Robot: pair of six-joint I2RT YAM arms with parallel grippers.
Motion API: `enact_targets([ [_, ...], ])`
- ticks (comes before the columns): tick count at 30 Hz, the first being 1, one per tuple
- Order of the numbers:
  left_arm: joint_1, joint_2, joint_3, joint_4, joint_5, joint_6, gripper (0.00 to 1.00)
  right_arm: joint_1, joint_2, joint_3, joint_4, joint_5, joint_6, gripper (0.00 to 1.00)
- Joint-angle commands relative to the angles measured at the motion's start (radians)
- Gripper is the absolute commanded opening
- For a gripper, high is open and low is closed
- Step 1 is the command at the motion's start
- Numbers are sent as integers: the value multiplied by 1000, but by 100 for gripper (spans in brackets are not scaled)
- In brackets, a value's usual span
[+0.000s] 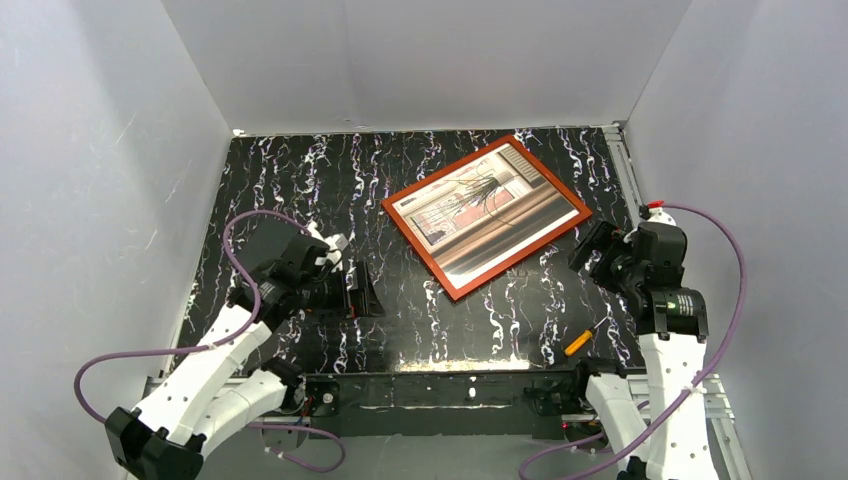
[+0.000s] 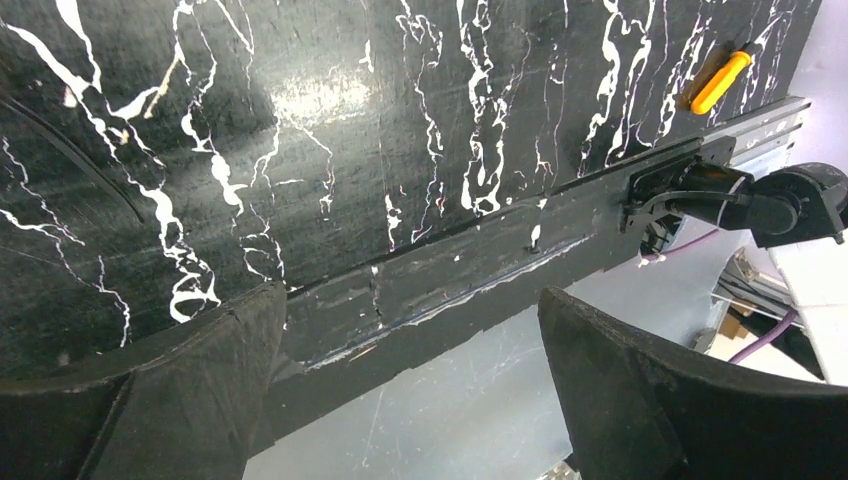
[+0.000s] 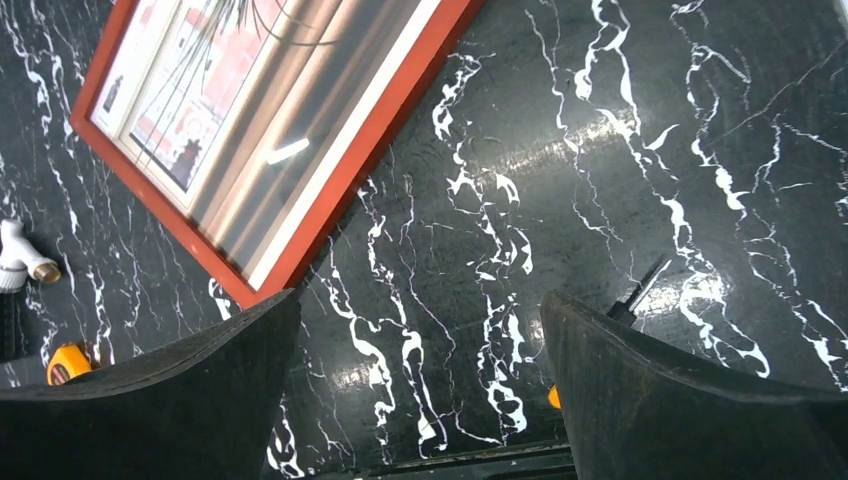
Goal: Take the photo out of the frame
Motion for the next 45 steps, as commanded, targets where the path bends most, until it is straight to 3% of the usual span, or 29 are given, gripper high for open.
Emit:
enact_targets([
  [1, -21, -9, -39, -59, 7, -82, 100, 13, 54, -29, 58, -55, 3, 98],
  [4, -21, -48, -78, -72, 10, -99, 100, 59, 116, -31, 90, -123, -28, 98],
  [11, -20, -114, -138, -164, -16, -139, 100, 505, 374, 48, 127, 49, -15, 92],
  [15, -22, -112, -140, -200, -10, -184, 100, 735, 488, 76, 212, 142, -63, 85],
  [18, -22, -119, -145, -201, -5, -222, 100, 826, 583, 100, 244, 180, -132, 70],
  [21, -22, -134, -162, -202, -12, -249, 100, 871, 681, 134, 265, 208, -212, 63],
  [32, -21, -125, -152, -210, -45, -292, 100, 927, 909, 252, 372, 109, -314, 68],
  [45, -21, -78, -84, -225, -67, -299, 100, 958, 1119, 345, 386, 163, -369, 61],
])
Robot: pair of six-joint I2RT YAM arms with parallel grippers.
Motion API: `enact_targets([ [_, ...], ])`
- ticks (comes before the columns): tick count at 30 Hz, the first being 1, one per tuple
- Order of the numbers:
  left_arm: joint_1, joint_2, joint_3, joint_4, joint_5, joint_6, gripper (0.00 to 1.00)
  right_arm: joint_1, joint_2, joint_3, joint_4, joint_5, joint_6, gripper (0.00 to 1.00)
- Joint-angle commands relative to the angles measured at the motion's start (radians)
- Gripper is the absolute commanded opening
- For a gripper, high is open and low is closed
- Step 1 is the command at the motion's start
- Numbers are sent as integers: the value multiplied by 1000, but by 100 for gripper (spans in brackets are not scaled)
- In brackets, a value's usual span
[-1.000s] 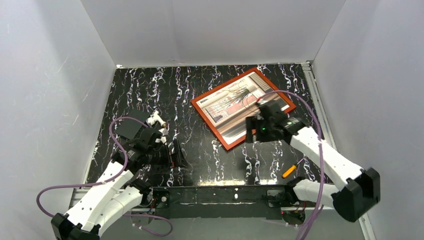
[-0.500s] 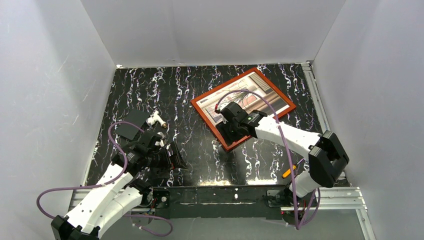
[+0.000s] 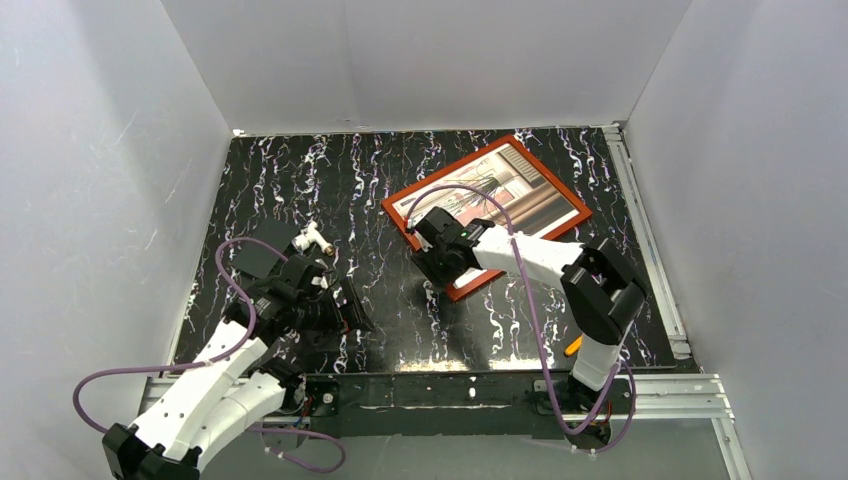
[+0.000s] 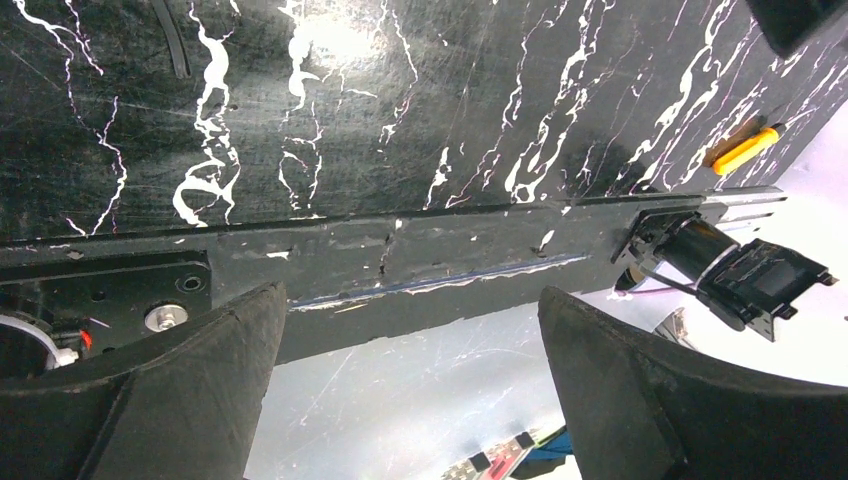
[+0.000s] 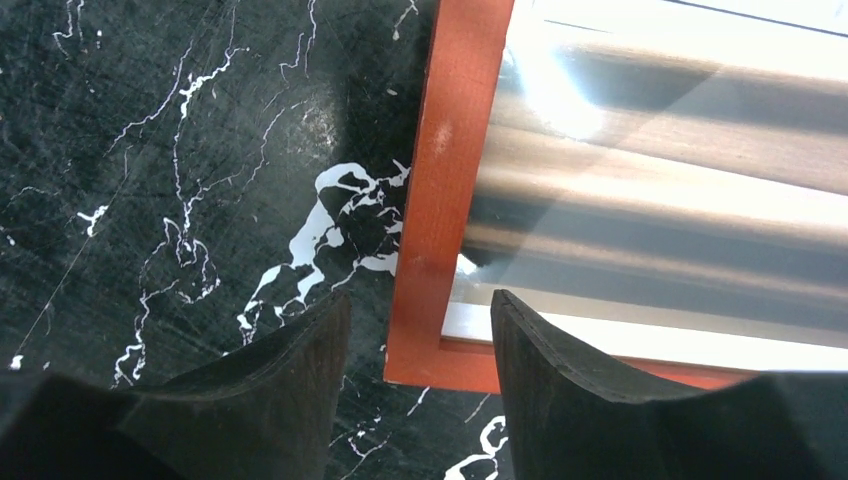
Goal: Take the photo out of the frame
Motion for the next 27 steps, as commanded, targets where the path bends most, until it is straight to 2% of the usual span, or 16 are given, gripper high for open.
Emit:
enact_targets([
  [1, -3, 35, 43, -92, -11, -3, 100, 16, 35, 54, 17, 41, -32, 59],
  [14, -3, 101, 98, -72, -27, -3, 100, 76, 81, 15, 44, 141, -2, 40],
  [24, 15, 135, 119, -16, 10, -36, 100, 85, 85, -25, 85, 191, 19, 40],
  [27, 20, 141, 109, 5, 22, -55, 100, 87, 87, -24, 84, 203, 21, 32],
])
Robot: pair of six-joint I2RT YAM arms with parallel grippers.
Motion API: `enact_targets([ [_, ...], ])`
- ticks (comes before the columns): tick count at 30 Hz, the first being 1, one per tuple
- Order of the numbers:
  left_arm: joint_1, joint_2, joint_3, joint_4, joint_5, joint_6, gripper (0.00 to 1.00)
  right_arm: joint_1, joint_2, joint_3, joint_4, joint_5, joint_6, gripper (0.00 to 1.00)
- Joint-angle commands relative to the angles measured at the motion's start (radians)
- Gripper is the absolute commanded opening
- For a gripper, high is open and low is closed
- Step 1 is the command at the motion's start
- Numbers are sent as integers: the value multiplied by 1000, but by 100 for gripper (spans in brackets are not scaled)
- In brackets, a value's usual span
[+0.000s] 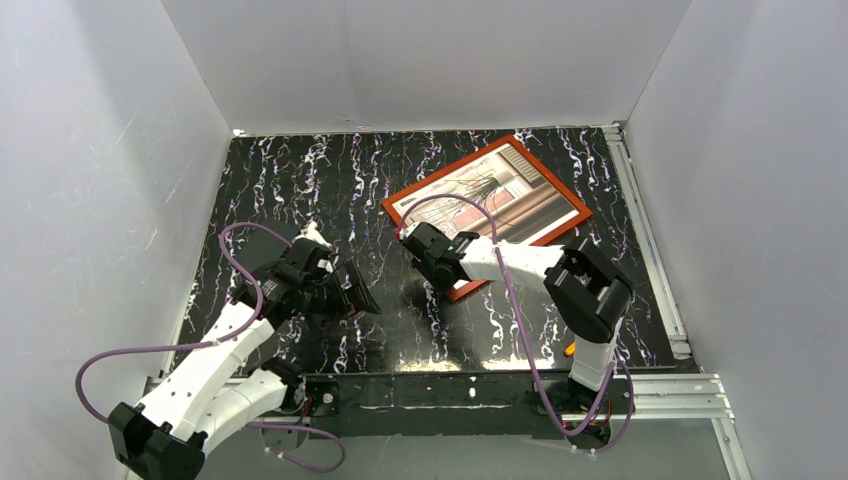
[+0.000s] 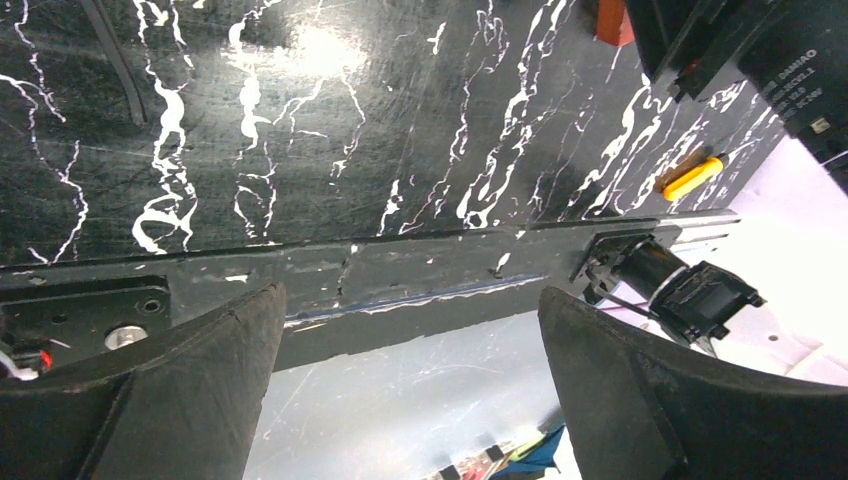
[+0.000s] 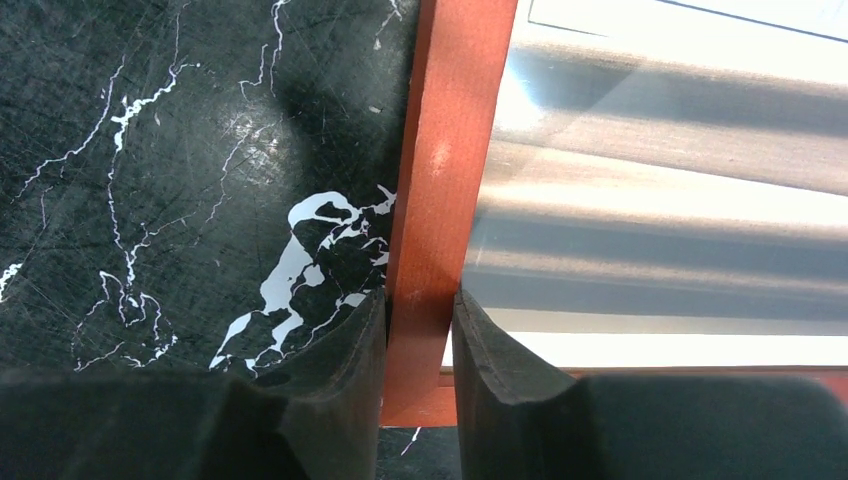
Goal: Take the photo out of the frame
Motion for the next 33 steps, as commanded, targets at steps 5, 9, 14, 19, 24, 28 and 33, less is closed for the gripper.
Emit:
enact_targets([
  [5, 48, 24, -23, 19, 74, -76, 100, 11, -32, -4, 13, 10, 18, 6],
  [9, 120, 39, -70, 147, 161, -145, 100, 11, -117, 12, -39, -79, 22, 1],
  [14, 171, 141, -156, 489, 285, -266, 100, 12, -228, 23, -88, -153, 46, 1],
  [19, 171, 249, -206, 788, 303, -370, 100, 12, -332, 26, -110, -208, 60, 1],
  [24, 146, 318, -186, 903, 285, -388, 100, 12, -369, 44, -136, -258, 74, 1],
  [28, 113, 352, -180, 975, 260, -386, 100, 12, -379, 58, -145, -276, 85, 1],
  [33, 84, 394, -164, 974, 234, -367, 100, 12, -397, 75, -151, -295, 103, 1],
])
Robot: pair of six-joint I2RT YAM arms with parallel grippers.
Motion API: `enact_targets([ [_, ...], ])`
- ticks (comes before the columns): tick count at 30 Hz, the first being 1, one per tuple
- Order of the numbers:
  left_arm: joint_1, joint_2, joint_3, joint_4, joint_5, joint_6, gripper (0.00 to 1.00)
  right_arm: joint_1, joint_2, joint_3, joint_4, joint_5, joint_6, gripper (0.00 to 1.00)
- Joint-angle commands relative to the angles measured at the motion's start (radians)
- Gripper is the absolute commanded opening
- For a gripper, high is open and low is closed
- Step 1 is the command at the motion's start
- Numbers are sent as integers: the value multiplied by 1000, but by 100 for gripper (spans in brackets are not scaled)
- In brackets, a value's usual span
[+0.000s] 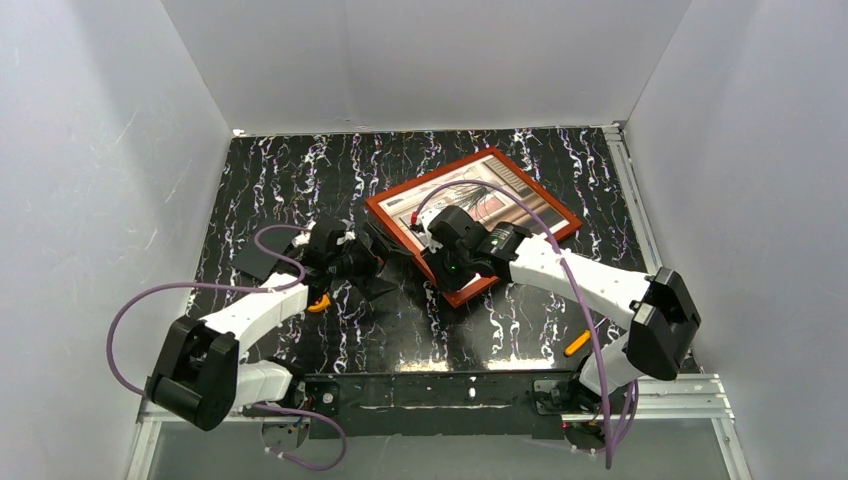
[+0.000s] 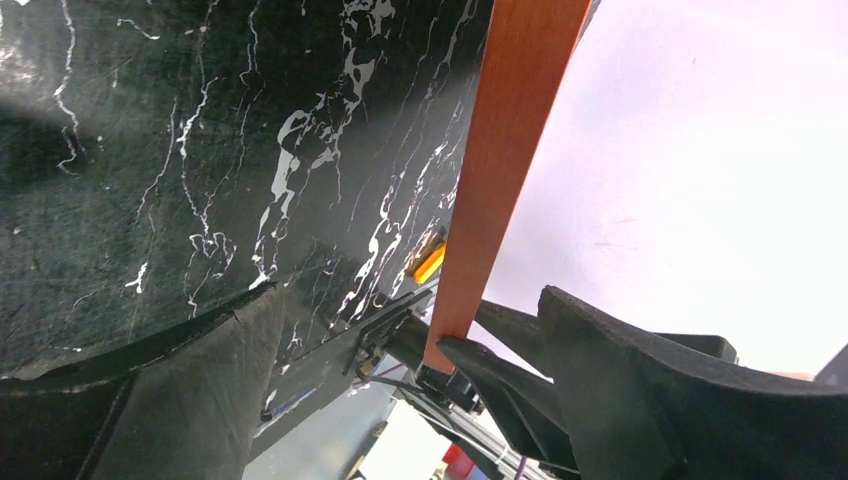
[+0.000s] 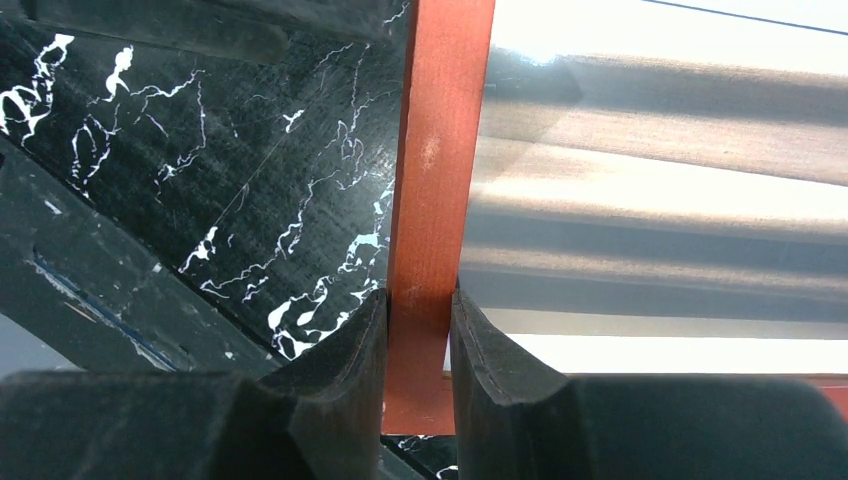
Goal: Take the photo out of the frame
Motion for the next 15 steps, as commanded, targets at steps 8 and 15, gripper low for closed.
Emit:
enact_targets([
  [8, -34, 112, 90, 45, -28, 9, 95, 9, -69, 97, 25, -59, 35, 1],
  [15, -36, 119, 131, 31, -47, 12, 79, 9, -65, 114, 23, -58, 53, 1],
])
